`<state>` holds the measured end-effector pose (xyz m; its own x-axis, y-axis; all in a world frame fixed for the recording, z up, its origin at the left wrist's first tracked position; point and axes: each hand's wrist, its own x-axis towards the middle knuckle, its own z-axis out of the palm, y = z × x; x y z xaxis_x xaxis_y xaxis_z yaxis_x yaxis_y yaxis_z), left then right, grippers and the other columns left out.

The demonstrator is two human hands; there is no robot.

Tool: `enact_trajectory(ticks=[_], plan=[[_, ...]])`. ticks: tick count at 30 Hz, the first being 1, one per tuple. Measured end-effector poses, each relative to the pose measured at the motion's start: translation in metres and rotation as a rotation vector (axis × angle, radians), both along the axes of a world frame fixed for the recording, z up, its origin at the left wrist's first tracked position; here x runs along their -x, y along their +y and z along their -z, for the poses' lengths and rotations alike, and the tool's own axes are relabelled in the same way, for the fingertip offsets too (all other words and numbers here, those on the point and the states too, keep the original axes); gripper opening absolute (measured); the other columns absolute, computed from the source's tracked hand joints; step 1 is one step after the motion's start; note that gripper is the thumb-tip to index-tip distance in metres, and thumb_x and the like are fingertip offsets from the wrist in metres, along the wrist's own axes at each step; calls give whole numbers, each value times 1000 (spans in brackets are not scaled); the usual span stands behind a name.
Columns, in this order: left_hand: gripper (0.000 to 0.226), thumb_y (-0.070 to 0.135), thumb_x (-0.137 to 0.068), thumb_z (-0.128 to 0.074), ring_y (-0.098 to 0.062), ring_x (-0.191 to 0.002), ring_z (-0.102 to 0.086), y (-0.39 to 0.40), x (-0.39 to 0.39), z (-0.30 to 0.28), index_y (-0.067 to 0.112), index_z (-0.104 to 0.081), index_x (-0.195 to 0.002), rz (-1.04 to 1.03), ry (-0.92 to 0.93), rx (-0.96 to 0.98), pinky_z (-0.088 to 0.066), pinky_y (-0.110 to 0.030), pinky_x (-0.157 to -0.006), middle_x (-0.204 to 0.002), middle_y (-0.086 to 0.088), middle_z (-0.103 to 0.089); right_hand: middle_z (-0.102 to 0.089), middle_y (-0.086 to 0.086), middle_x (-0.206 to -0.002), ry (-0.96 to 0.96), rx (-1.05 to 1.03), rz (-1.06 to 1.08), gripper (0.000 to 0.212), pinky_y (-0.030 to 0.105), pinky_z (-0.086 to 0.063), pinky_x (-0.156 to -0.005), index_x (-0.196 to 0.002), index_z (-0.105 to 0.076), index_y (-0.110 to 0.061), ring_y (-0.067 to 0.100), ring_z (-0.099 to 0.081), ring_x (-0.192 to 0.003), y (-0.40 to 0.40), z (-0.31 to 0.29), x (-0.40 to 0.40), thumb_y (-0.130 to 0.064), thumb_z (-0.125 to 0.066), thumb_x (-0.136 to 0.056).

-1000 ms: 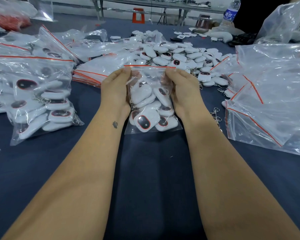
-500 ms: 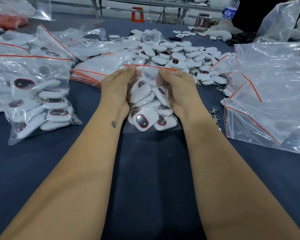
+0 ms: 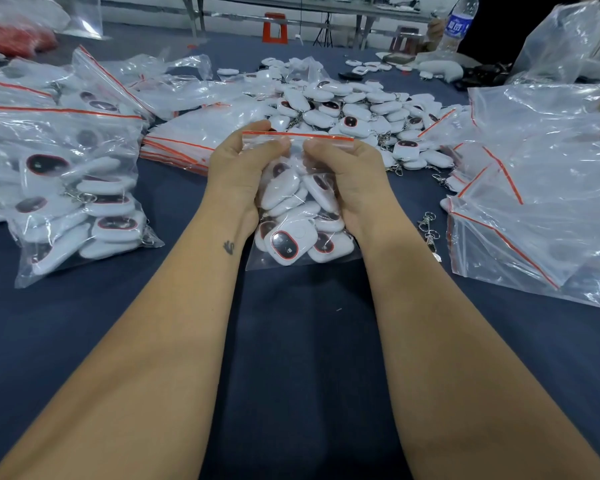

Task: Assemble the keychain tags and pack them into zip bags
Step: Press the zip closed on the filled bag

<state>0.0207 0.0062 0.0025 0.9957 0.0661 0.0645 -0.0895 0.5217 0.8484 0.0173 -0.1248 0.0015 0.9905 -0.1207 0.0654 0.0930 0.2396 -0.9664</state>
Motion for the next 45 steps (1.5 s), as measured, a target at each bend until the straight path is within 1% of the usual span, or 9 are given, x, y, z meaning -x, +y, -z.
enact_trajectory(ticks=[11,14,17,20,24,27,34,39,45], plan=[[32,-6,-79,-72,-16,-75,-69,2,-1,3,19,-69,-99,27,-78,-105,-57,-29,-74,-79,-4,-73,-70,25,-90,-55,15,-44,3,55,-53,-89,-85,-72,-2,34,-66,-84,3,0,0,-5,-71,-84],[6,14,-89,-70,-21,-77,-72,1,-2,0,10,-70,-94,-21,33,-109,-58,-35,-77,-82,-8,-75,-73,19,-85,-52,-52,-53,7,51,-56,-88,-78,-74,-7,35,-69,-82,0,1,0,-4,-71,-84],[28,27,-99,-58,-20,-78,-69,2,-2,4,5,-70,-86,-138,66,-290,-58,-37,-81,-84,-11,-75,-72,25,-97,-25,5,-25,13,58,-53,-92,-93,-73,2,44,-69,-95,0,2,0,-9,-70,-86],[34,27,-101,-55,-22,-82,-64,5,5,5,-2,-69,-92,-245,42,-350,-54,-44,-88,-95,-21,-71,-74,17,-97,-47,153,-28,25,54,-54,-93,-97,-73,-7,35,-71,-96,4,-1,3,-26,-72,-81],[32,24,-101,-55,-14,-69,-63,15,14,-2,10,-66,-73,-333,72,-324,-54,-28,-69,-73,-4,-69,-74,7,-106,-46,260,-151,36,47,-51,-100,-109,-68,-17,24,-70,-103,15,-4,13,-37,-72,-79],[32,22,-102,-53,-18,-74,-61,30,23,-5,10,-64,-75,-363,36,-421,-50,-29,-74,-78,-8,-66,-76,-4,-102,-106,394,-354,41,37,-51,-96,-115,-69,-17,13,-70,-100,30,-9,24,-42,-69,-82],[31,21,-101,-48,2,-49,-53,113,16,-38,23,-70,-79,-506,-26,-692,-45,-17,-55,-59,11,-67,-43,-13,-127,-257,619,-243,109,17,-46,-84,-150,-16,-43,-1,-56,-104,85,-2,42,-42,-87,-67],[30,25,-101,-46,-23,-75,-60,138,-2,-36,7,-69,-96,-604,17,-823,-52,-41,-79,-84,-11,-68,-31,-13,-136,-493,1046,-304,83,30,-47,-95,-143,-32,-49,2,-40,-123,115,6,55,-57,-74,-72],[30,25,-94,-47,4,-74,-59,146,-8,-36,27,-61,-121,-587,25,-649,-45,-13,-65,-93,14,-64,-41,3,-129,-421,1240,-105,47,38,-48,-82,-137,-47,-33,24,-41,-121,129,3,21,-36,-61,-91]])
